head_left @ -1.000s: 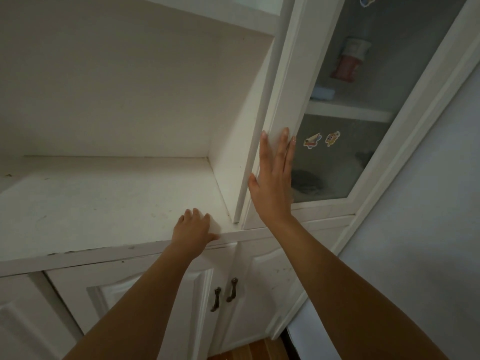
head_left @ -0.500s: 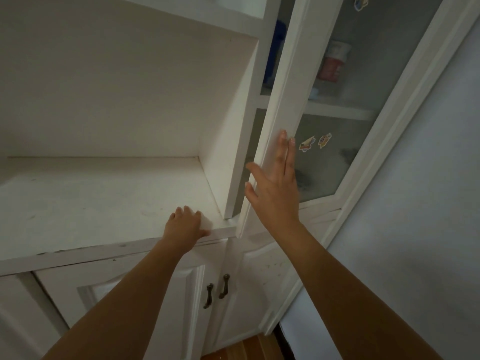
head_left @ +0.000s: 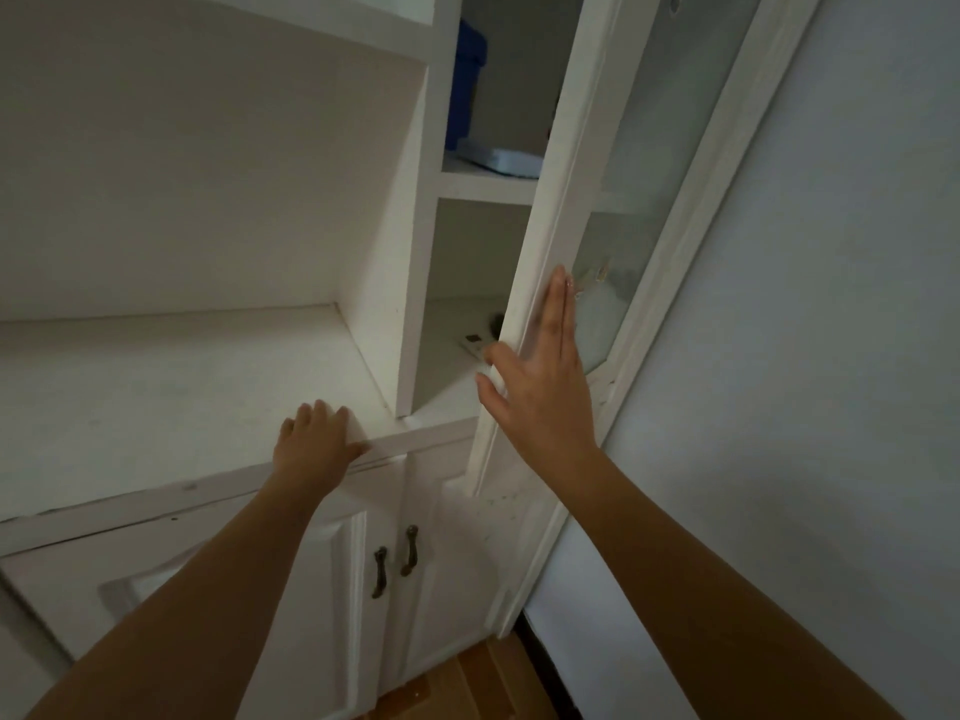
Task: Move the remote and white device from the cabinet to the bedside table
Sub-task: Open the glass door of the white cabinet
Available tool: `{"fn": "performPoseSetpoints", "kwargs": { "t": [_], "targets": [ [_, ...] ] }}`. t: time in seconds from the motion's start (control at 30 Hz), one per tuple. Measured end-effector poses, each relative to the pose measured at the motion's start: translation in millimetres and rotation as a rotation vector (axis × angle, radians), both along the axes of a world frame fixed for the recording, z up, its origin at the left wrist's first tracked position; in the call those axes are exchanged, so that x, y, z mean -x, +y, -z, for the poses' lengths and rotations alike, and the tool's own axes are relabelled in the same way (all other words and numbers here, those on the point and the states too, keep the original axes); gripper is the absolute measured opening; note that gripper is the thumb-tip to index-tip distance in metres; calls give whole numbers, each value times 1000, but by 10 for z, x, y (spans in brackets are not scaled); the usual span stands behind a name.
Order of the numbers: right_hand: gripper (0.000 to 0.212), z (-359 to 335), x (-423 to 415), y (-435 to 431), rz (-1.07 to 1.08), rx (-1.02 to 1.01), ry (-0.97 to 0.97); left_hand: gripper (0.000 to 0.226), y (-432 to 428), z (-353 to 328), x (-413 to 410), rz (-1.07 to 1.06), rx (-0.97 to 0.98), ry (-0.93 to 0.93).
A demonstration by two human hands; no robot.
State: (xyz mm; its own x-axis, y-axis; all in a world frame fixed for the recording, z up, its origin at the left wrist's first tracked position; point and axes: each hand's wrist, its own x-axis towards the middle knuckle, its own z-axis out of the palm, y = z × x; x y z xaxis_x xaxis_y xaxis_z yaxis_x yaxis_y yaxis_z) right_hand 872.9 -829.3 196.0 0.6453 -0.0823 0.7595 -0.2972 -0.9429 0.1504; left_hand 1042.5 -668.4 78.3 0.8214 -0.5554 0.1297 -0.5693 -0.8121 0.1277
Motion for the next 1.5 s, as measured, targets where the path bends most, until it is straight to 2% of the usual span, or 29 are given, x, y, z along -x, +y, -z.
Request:
{"fn": "performPoseSetpoints", "kwargs": {
  "t": [0.13,0.3,0.4,0.63,0.83,0.97,1.23,1.5],
  "targets": [
    [15,8,172,-14,-31,-52,-19,61,-15,7,164,69,88,10],
    [13,-4,315,-33,-90,-104,-27,46,-168,-188,472,235,386,-44],
    [13,2,410,-64,-97,-108,-29,45,-300,-167,571,318,360,-23],
    [19,22,788,-250,-145,-107,-45,59,-643,-50,832,431,269,-11],
    [52,13,1221,-454,-90,-131,-53,74,-1157,-129,1236,570,237,7],
    [65,-2,1506,-599,-20,-146,-18,87,-1496,-186,1486,687,261,-10],
    [67,-67,2071,-932,121,-206,26,92,-2023,-265,1891,832,271,10],
    [76,-120,2471,-1330,272,-280,74,92,-2461,-289,2214,888,346,-15]
  ]
}}
